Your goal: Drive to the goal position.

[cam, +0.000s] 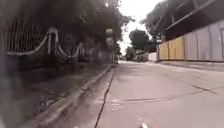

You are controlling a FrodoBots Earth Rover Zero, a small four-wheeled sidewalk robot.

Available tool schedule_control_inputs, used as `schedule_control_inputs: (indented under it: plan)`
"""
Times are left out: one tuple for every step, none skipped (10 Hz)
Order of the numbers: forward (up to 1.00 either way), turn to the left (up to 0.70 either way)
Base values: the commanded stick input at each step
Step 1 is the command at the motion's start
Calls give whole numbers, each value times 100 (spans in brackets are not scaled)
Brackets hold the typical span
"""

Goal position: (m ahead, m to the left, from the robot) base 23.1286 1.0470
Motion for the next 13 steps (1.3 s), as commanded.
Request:
schedule_control_inputs:
  plan:
    - [70, -1]
    - [70, 0]
    - [70, 0]
    - [70, 0]
    - [70, 0]
    - [70, 0]
    - [70, 0]
    - [70, 0]
    - [70, 0]
    - [70, 0]
    - [70, 0]
    - [70, 0]
    - [70, 0]
